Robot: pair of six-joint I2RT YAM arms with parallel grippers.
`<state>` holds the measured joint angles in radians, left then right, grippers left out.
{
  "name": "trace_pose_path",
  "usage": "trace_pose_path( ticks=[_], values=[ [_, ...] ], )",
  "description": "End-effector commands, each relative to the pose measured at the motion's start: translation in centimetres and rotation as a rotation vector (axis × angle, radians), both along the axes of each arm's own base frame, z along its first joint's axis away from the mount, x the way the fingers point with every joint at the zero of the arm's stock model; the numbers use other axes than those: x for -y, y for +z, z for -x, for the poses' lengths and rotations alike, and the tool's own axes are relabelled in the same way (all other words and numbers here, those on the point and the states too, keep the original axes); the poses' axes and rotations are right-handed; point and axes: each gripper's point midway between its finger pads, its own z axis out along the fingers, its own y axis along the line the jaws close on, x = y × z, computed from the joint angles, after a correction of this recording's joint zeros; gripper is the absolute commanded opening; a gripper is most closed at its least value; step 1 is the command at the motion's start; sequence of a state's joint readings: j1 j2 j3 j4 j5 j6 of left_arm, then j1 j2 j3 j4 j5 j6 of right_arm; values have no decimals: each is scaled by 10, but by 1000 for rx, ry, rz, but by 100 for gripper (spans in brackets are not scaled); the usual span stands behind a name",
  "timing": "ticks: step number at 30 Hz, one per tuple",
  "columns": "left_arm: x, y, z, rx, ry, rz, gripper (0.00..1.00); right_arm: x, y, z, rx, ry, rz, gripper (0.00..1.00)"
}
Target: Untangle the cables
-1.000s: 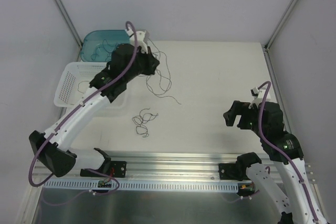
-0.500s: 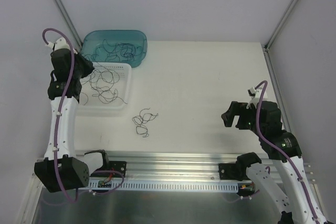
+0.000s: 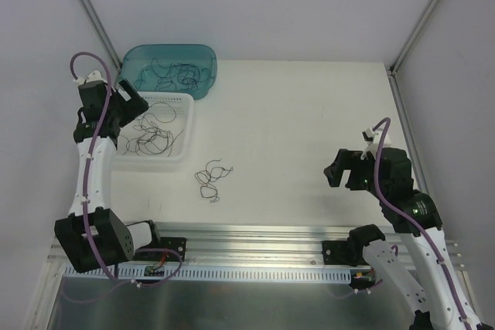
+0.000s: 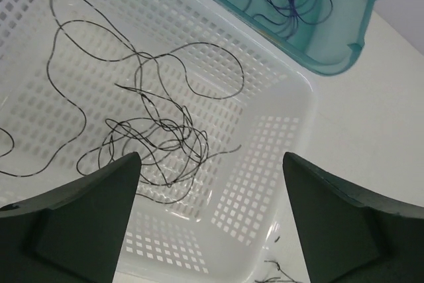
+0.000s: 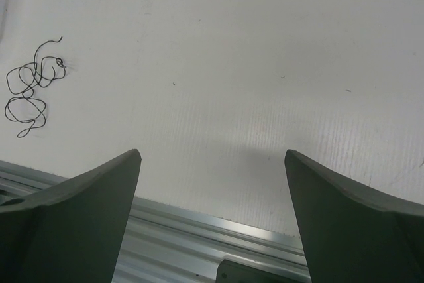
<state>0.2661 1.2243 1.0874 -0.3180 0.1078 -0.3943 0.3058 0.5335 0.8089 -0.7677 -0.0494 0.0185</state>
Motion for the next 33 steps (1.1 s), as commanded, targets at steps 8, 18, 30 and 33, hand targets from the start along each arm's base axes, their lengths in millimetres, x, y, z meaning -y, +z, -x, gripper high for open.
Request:
trace_pose_path(
  ticks=[8, 18, 30, 33],
  values=[
    [142, -10, 58, 54, -448, 24, 94, -22, 2, -10, 10, 73, -70, 95],
    [214, -90, 135, -163, -595, 43, 90, -36, -6, -10, -20, 124, -125, 95],
    [198, -174, 165, -456, -401, 12, 65, -49, -7, -9, -43, 176, -157, 94],
    [203, -186, 168, -499, -412, 7, 56, -53, -7, -10, -48, 187, -175, 94]
  ],
)
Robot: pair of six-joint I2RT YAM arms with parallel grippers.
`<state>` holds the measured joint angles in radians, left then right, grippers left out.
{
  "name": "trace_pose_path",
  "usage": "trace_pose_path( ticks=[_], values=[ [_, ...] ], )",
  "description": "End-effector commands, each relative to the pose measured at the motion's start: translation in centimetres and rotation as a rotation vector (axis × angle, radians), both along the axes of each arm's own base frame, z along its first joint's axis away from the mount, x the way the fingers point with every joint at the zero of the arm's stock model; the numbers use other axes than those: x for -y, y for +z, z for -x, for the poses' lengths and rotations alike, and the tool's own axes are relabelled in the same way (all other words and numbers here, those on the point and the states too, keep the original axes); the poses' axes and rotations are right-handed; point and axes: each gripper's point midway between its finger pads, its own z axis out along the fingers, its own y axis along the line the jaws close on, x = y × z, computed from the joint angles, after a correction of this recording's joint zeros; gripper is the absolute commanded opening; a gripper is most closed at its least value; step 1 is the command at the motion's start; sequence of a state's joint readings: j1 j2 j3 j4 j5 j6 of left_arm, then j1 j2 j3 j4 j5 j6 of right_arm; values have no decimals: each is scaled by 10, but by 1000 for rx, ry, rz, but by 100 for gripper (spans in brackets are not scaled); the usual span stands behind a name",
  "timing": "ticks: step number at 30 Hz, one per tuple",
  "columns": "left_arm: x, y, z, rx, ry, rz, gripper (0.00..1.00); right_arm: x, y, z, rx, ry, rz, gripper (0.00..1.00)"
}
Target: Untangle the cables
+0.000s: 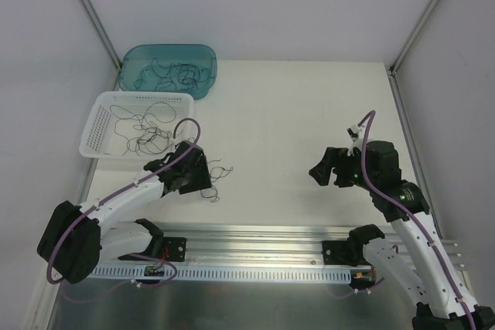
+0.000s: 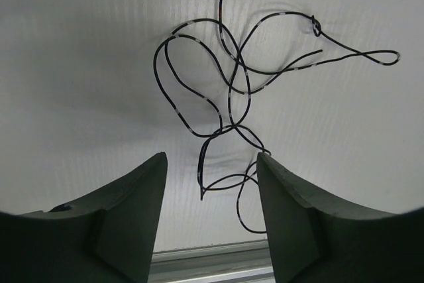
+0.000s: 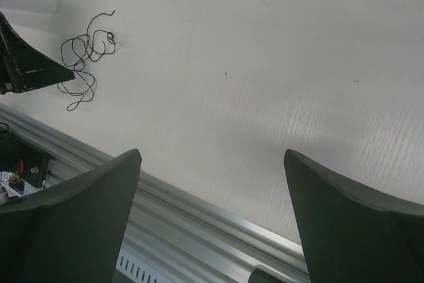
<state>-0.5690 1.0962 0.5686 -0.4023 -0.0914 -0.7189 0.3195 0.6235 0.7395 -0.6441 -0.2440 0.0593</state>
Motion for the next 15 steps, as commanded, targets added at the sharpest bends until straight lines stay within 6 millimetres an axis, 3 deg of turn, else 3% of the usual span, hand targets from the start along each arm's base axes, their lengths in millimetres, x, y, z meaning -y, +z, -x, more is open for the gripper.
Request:
trace_pose_path(
  ticks=[1, 4, 7, 9, 15],
  values=[
    [2, -10, 0, -23, 27, -16, 53, -14, 10, -4, 30, 38, -56, 94],
    [8, -16, 1, -42, 16, -14, 39, -15, 10, -5, 28, 41, -57, 94],
    [17, -14, -1, -35, -27, -14, 11, -18, 7, -4, 16, 58, -56, 94],
    [27, -9, 0, -19, -89, -15, 2, -19, 6, -4, 12, 62, -56, 94],
    [78, 38, -4, 105, -367, 37, 0, -25, 5, -5, 8, 68, -77, 94]
  ],
)
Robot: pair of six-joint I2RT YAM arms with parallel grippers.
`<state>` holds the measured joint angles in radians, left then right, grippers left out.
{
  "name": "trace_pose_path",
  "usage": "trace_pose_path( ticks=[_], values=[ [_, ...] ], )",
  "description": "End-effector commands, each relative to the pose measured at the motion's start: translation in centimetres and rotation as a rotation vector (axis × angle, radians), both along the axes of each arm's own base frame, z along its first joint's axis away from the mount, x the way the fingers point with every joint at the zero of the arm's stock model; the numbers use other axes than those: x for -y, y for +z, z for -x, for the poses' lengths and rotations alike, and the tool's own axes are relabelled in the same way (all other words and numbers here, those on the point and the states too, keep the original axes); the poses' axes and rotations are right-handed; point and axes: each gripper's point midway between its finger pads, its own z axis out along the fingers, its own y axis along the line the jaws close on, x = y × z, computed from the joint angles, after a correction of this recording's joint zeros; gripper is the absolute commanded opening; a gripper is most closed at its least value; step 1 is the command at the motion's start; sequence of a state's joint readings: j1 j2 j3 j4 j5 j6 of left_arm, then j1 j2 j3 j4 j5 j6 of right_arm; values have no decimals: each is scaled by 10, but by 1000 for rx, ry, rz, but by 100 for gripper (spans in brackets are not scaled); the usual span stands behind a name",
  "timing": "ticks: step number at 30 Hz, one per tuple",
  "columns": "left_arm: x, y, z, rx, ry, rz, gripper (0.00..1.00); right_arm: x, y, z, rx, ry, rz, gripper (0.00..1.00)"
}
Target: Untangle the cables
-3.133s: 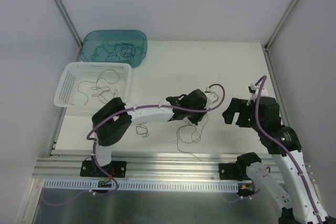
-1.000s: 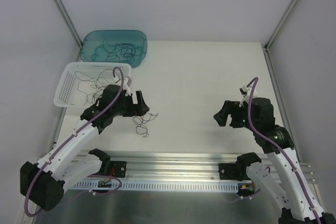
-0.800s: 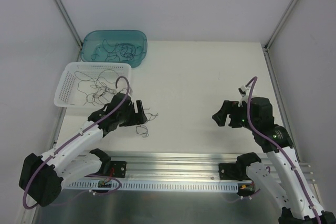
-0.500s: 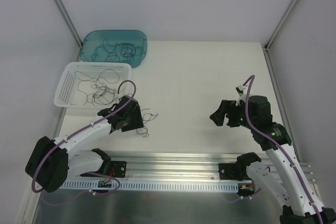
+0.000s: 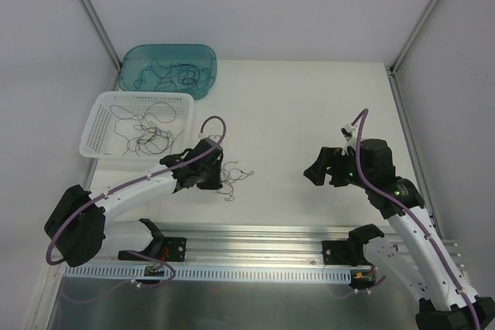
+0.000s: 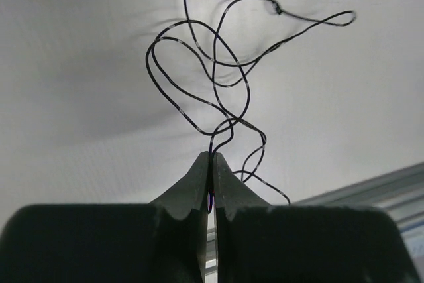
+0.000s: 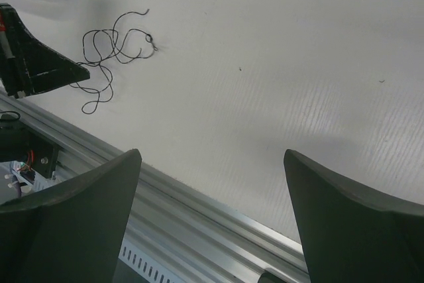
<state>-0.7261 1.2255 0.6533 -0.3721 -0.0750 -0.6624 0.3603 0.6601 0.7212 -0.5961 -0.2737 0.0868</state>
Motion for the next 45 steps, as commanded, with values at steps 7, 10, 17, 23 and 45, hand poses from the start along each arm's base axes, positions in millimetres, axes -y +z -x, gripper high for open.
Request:
trace_pose_path(
  ticks=[7, 10, 17, 23, 45],
  values=[
    [76, 109, -17, 316, -404, 149, 0, -9, 8, -5, 36, 13, -39, 93],
    [82, 114, -15, 323, -461, 162, 0, -10, 8, -4, 32, 22, -43, 93],
    [100, 143, -7, 364, -599, 244, 0, -17, 9, -3, 37, 70, -53, 91],
    [112, 161, -4, 373, -634, 299, 0, -45, 21, -1, 84, 213, -141, 76],
    [123, 191, 8, 394, -670, 397, 0, -140, 3, -31, 40, 375, -191, 43]
  ],
)
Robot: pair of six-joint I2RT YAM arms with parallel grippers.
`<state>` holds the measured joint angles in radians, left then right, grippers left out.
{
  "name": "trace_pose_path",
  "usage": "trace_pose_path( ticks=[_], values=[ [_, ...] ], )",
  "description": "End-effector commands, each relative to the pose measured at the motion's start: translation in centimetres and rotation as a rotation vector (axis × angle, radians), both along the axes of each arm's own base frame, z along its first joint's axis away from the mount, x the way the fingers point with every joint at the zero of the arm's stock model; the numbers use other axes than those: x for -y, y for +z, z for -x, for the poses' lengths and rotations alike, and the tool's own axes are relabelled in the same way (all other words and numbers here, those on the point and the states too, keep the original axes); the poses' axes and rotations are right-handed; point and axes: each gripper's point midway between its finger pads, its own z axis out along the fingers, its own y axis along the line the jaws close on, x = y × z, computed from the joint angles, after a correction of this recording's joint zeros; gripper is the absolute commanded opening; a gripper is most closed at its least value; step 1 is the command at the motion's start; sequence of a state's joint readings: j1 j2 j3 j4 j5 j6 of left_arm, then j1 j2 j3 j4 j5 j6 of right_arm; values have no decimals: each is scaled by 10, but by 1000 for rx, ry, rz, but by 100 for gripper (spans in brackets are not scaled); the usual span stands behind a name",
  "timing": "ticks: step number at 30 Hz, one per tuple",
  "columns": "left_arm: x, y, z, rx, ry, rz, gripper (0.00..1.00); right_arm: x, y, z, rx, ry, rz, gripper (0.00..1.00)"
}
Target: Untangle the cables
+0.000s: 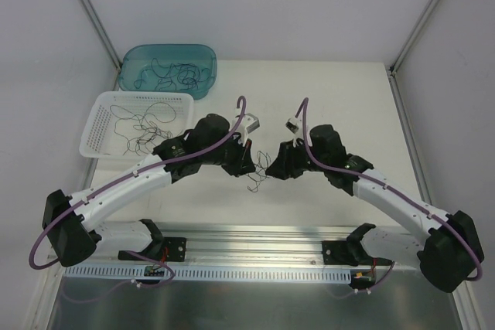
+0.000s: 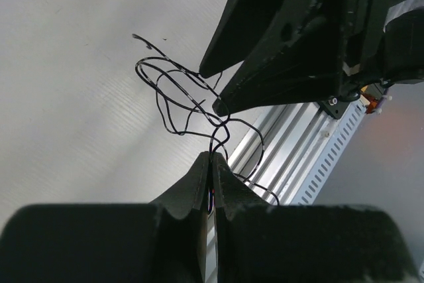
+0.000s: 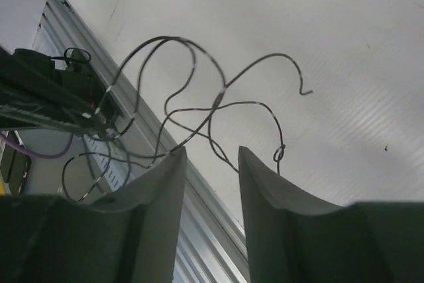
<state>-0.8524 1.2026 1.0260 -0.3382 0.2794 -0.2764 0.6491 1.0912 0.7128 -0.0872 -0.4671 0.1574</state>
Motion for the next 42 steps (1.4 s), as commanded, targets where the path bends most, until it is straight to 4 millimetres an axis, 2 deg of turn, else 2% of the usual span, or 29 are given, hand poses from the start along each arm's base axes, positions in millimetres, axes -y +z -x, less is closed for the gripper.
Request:
trace_pose_path(
  ticks=[1, 2, 3, 4, 6, 7, 9, 10, 12, 15, 18, 22, 23, 25, 26, 28, 29, 30, 33, 34, 37, 39, 41, 42],
  values=[
    [6, 34, 3, 60, -18, 80, 0, -9, 13, -25, 70, -60, -22, 39],
    [5, 36, 3, 64, -17, 84, 0, -6, 10, -28, 67, -80, -6, 34],
    [2, 36, 0, 77, 4, 77, 0, -2, 6, -30, 61, -104, 19, 22],
    [-2, 32, -1, 83, 22, 67, 0, 3, 6, -33, 72, -129, 41, 15],
    [-15, 30, -12, 117, 111, 41, 0, 23, -3, -38, 78, -208, 121, 1],
    [-21, 22, -15, 106, 157, 25, 0, 34, 1, -41, 93, -246, 136, 1],
    [-38, 20, -28, 123, 271, 3, 0, 61, -8, -43, 73, -334, 223, 1],
    [-47, 16, -31, 108, 328, 4, 0, 82, -9, -43, 64, -406, 272, 1],
    [-60, 12, -40, 98, 405, -6, 0, 98, -6, -42, 66, -458, 292, 1],
    [-69, 11, -47, 95, 459, -7, 0, 106, 1, -33, 71, -475, 275, 1],
    [-73, 18, -53, 101, 484, 3, 0, 107, 4, -27, 63, -480, 257, 1],
    [-86, 34, -69, 115, 545, 28, 0, 127, 5, -27, 67, -586, 295, 2],
    [-86, 37, -70, 114, 545, 34, 0, 128, 6, -26, 70, -582, 295, 17],
    [-89, 53, -79, 139, 552, 53, 0, 127, 14, -23, 89, -559, 287, 39],
    [-88, 60, -80, 145, 543, 66, 0, 127, 16, -22, 93, -551, 288, 53],
    [-88, 79, -88, 180, 541, 85, 0, 127, 26, -19, 113, -528, 280, 62],
    [-88, 87, -90, 191, 540, 96, 0, 126, 28, -17, 120, -519, 279, 70],
    [-88, 106, -93, 221, 537, 123, 0, 127, 33, -16, 133, -519, 270, 73],
    [-92, 131, -102, 258, 551, 149, 0, 131, 42, -12, 162, -510, 271, 84],
    [-94, 149, -106, 287, 559, 172, 0, 134, 45, -10, 175, -511, 274, 86],
    [-104, 180, -112, 320, 568, 230, 0, 140, 49, -6, 201, -511, 283, 94],
    [-121, 200, -119, 366, 612, 246, 0, 143, 46, -4, 199, -510, 296, 96],
    [-136, 210, -127, 395, 660, 242, 1, 145, 44, -1, 200, -510, 301, 100],
    [-154, 218, -135, 426, 724, 230, 1, 145, 43, 0, 196, -505, 302, 99]
  ],
)
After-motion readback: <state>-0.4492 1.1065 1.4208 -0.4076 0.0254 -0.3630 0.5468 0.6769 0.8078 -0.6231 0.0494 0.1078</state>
